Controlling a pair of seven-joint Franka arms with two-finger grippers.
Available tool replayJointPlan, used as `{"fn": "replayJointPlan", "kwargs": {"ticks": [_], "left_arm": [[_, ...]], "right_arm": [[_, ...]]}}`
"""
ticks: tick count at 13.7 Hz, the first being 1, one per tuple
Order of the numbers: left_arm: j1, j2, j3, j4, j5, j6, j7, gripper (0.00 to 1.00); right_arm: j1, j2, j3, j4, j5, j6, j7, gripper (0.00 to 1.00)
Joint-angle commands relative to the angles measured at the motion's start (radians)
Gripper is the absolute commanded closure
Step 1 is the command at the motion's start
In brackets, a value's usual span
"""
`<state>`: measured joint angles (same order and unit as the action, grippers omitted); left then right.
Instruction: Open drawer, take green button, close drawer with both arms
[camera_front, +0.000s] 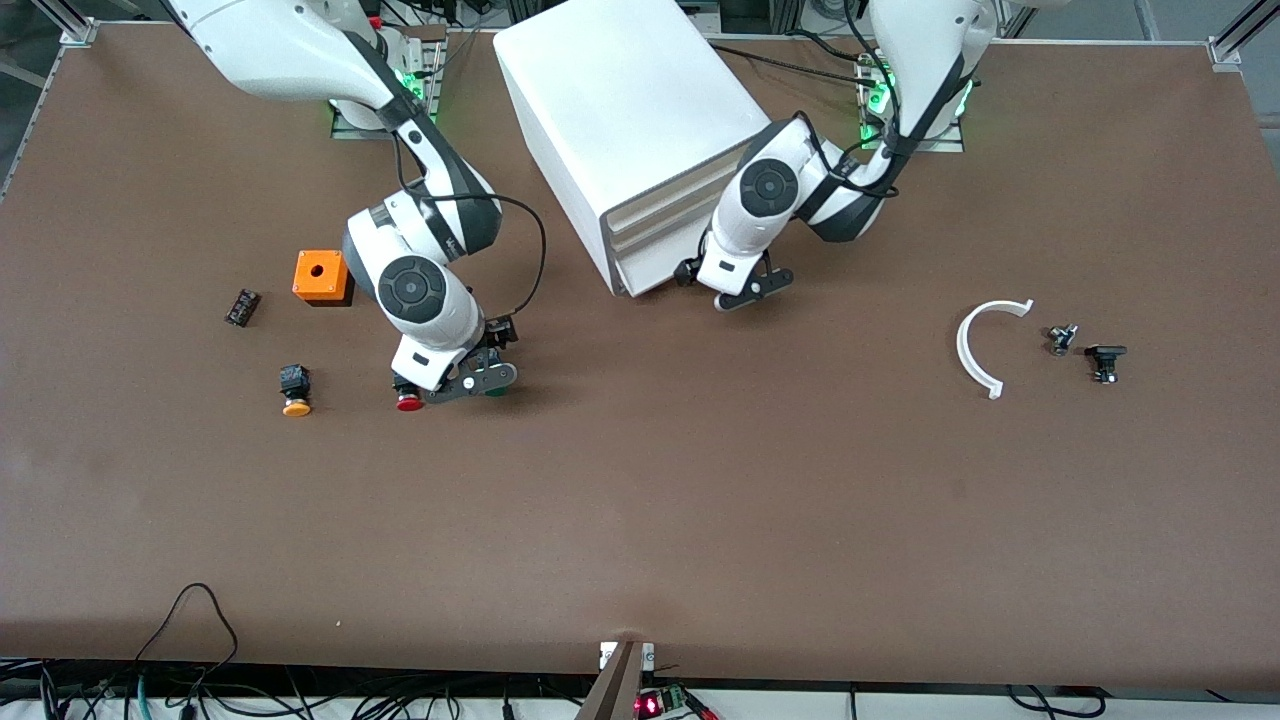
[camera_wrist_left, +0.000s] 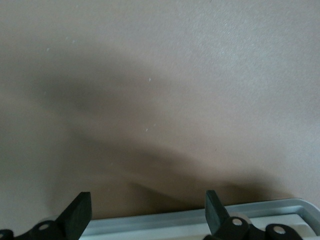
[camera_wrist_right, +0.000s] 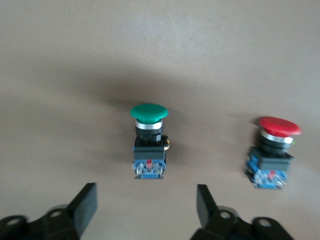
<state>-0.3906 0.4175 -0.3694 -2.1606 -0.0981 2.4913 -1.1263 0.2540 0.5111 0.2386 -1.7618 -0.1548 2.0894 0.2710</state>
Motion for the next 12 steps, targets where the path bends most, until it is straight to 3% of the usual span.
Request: {"fn": "replayJointPlan", "kwargs": {"ticks": [1,4,6,9,12], "left_arm": [[0.009,-0.042,0.004,-0.024,-0.017,-0.026,-0.004,0.00],[0.006,-0.043,-0.078,-0.028,-0.006,-0.032,-0.004,0.00],[0.006,-0.046,-0.082,-0.030,-0.006,-0.038,-0.010,0.00],[0.044,-0.057,-0.069,-0.006,-0.006,-0.034,-0.001,0.00],[0.209,-0.088,-0.020,0.097,-0.017,-0.034,-0.003,0.00]], "right_arm": [[-0.013,-0.020,0.018,0.137,0.020,-0.174,0.028,0.00],[-0.016,-0.022,0.012,0.344,0.078,-0.372,0.030,0.00],[-0.025,-0.028,-0.028,0.451,0.145,-0.452,0.051,0.00],[-0.029,-0.130,-0.100,0.435,0.153,-0.454,0.073,0.00],[-0.032,-0.224,-0.224,0.377,0.149,-0.482,0.059,0.00]]}}
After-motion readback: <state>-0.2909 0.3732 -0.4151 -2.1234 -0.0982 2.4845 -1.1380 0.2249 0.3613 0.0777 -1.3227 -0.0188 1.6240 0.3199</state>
